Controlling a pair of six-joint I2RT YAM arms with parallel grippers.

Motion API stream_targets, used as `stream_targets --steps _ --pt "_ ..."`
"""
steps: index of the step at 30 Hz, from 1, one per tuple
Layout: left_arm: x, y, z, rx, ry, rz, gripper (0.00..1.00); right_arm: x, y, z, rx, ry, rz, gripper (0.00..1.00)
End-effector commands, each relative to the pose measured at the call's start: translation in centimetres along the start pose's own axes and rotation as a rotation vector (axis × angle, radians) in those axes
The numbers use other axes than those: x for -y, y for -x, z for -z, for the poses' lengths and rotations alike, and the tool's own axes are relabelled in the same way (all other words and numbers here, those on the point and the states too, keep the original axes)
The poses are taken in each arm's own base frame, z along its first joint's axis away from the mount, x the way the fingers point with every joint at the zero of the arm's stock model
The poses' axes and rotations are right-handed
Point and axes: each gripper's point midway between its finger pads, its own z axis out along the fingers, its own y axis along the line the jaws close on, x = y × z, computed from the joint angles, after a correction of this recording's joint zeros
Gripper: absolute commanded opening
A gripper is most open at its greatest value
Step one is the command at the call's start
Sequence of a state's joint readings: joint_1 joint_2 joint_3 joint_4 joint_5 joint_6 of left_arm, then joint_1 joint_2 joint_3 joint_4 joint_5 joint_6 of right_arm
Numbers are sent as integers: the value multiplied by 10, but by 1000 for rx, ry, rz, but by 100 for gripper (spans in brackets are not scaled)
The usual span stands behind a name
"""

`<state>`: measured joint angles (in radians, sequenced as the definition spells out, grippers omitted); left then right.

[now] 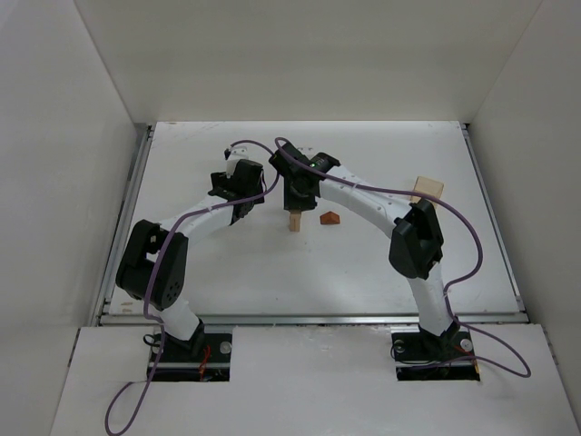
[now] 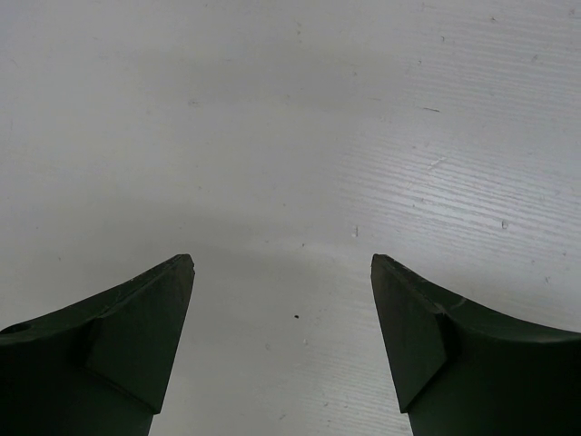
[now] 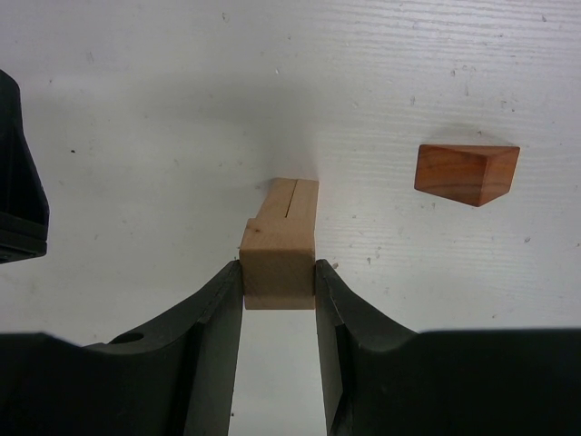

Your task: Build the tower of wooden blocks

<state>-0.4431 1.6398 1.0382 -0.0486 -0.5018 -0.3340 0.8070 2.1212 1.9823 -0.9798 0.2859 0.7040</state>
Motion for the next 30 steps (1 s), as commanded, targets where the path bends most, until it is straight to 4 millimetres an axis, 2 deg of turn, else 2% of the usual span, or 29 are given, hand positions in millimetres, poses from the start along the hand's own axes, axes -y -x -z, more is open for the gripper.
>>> stream_targets --steps 1,3,6,8,12,18,21,22,25,26,27,28,29,30 --pt "-1 15 10 46 -18 28 77 -6 5 5 22 6 4 35" --pt "-1 15 10 46 -18 28 77 -6 5 5 22 6 4 39" --pt "-1 15 10 46 -18 28 77 -6 5 5 22 6 4 39" --pt "-1 15 10 46 -18 28 77 -6 5 5 22 6 4 47" --pt "-2 15 10 46 -18 19 77 -8 7 6 29 12 1 55" --pt "0 14 10 42 -27 19 77 -8 6 7 23 19 10 56" --pt "1 14 11 39 -36 6 77 -12 12 17 38 44 2 56" --pt "1 14 11 39 -36 6 77 -14 20 30 63 67 -8 56" --pt "4 14 11 38 -63 -46 80 -7 27 48 96 64 -16 56" --pt "5 13 11 35 -74 -65 81 -2 34 67 130 78 -28 58" --pt "8 12 11 28 -95 -84 82 7 39 74 154 62 -40 58" --pt "11 16 12 35 -108 -96 83 19 33 74 143 46 -42 58" --pt "15 25 15 50 -126 -108 83 28 39 93 170 61 -64 58" --pt "19 30 16 59 -156 -161 83 38 40 98 175 56 -76 58"
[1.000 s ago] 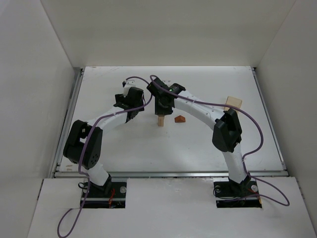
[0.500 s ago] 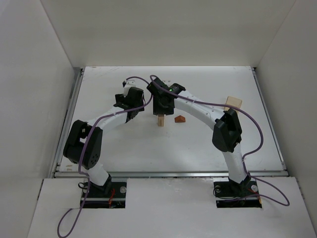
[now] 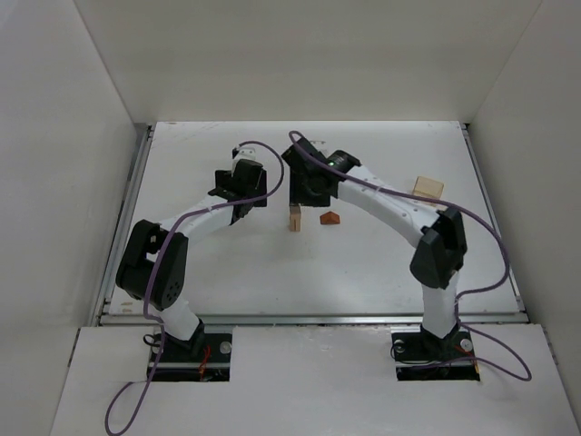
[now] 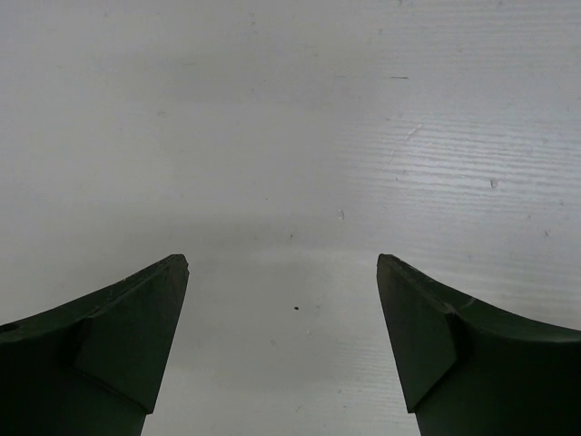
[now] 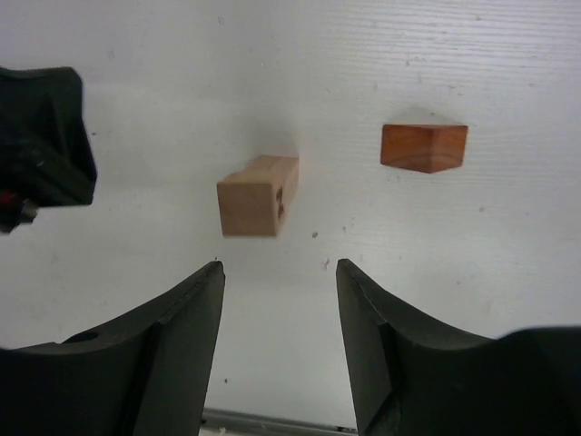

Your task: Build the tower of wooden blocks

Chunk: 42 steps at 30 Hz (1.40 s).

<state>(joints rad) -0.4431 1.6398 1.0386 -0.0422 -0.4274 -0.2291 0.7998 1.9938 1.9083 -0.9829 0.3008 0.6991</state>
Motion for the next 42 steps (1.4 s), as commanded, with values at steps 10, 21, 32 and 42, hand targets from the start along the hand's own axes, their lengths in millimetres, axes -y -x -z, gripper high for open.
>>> stream_targets --steps 10,21,32,42 --pt "71 59 74 135 -583 -720 84 111 36 83 173 11 -15 65" --pt "102 37 147 160 -1037 -1393 91 132 23 71 157 76 2 67" --pt "136 -2 134 36 -1111 -1420 88 150 17 63 171 66 -11 67" --pt "147 -15 118 1 -1086 -1395 79 161 11 52 152 48 -30 67"
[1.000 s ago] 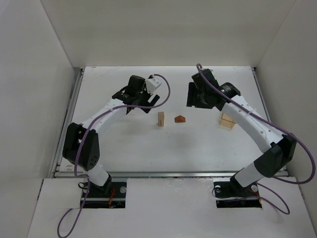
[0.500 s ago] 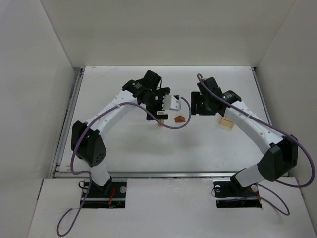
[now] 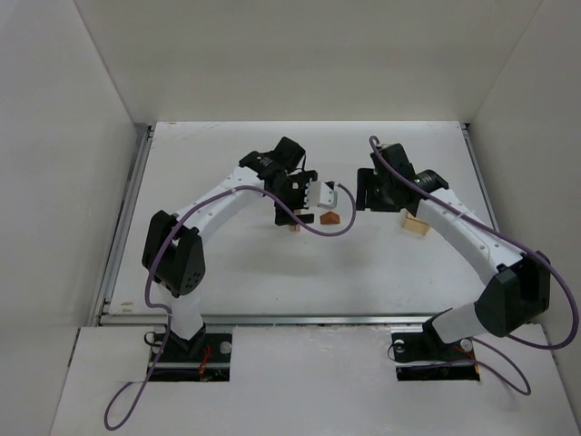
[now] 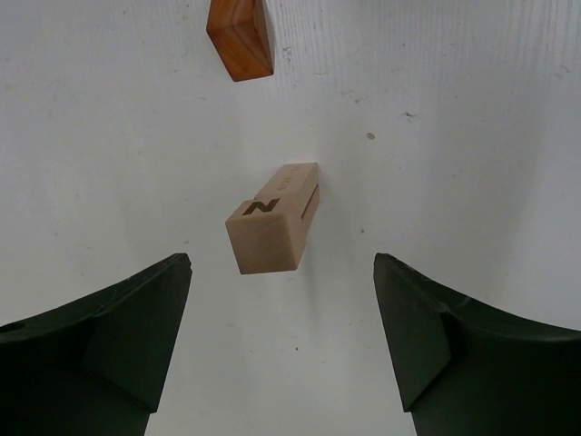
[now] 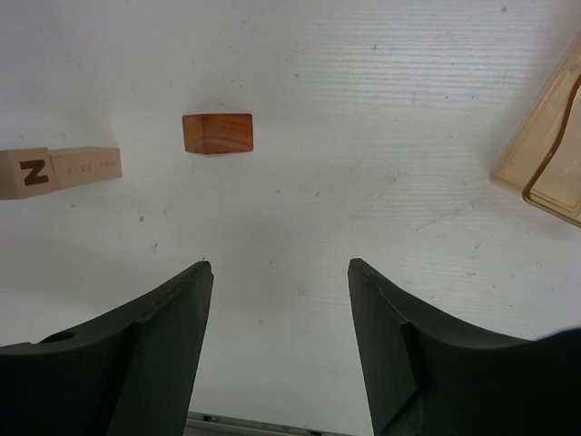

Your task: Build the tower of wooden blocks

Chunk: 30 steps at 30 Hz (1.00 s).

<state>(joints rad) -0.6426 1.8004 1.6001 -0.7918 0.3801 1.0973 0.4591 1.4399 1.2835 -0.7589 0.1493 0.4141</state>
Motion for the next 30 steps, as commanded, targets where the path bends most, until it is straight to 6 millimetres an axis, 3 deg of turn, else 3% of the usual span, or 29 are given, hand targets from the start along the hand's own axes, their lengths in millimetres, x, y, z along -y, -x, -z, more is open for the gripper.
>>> stream_targets --steps 1,6,18,30 --pt "4 4 -5 8 -12 4 79 -5 13 6 58 42 -4 67" --pt "11 2 -13 0 -32 23 73 -4 10 5 50 38 -3 67" --pt "0 -7 -22 -30 23 31 54 -1 10 2 51 32 -10 67" --pt "-6 -10 -24 -49 48 37 48 -1 6 1 39 37 -8 67"
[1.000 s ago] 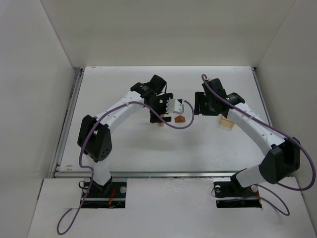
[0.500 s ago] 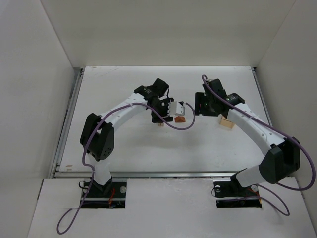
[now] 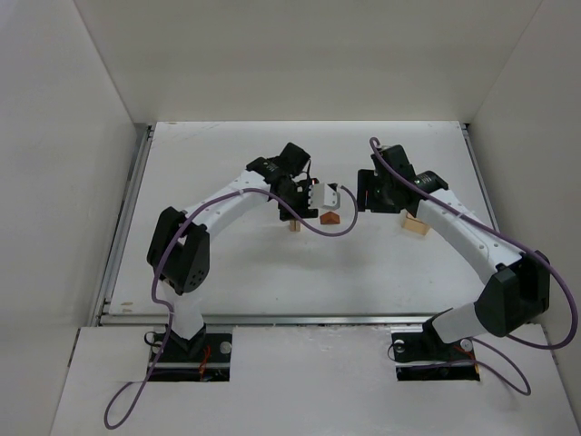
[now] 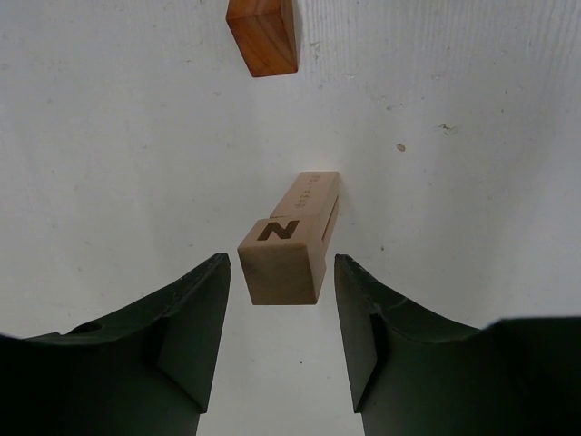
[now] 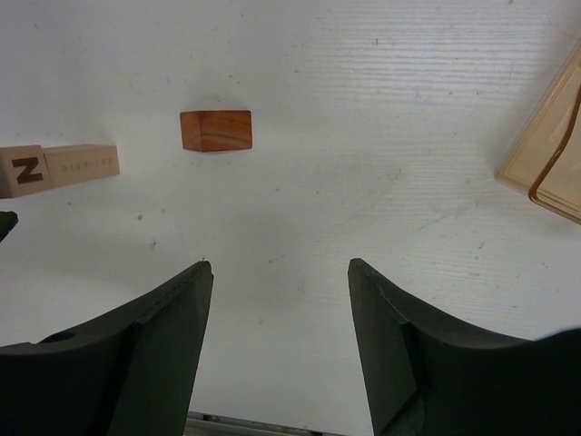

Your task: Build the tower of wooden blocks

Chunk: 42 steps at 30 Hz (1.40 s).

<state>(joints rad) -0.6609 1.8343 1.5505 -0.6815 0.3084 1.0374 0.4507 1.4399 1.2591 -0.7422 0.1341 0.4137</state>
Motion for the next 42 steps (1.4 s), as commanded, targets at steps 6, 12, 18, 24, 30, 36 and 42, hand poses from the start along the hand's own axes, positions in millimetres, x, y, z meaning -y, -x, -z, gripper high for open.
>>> stream_targets --steps 6,12,18,24,30,36,42 --pt "2 -1 -1 -6 -3 -10 43 -3 13 5 51 31 6 67" --pt "2 -4 -4 -19 -6 -17 37 -3 13 5 51 31 6 67" --pt "3 -5 -3 -24 -13 -24 33 -4 15 3 51 31 6 67" --pt "5 -7 -3 -29 -21 -22 32 -4 13 1 43 27 8 67" --pt "4 -5 -1 -28 -21 -31 32 -4 13 1 43 27 8 67" --pt "4 -2 2 -16 -18 -33 32 -4 13 1 43 27 8 67" --pt "3 -1 5 -11 -11 -35 37 -6 13 1 39 36 8 67"
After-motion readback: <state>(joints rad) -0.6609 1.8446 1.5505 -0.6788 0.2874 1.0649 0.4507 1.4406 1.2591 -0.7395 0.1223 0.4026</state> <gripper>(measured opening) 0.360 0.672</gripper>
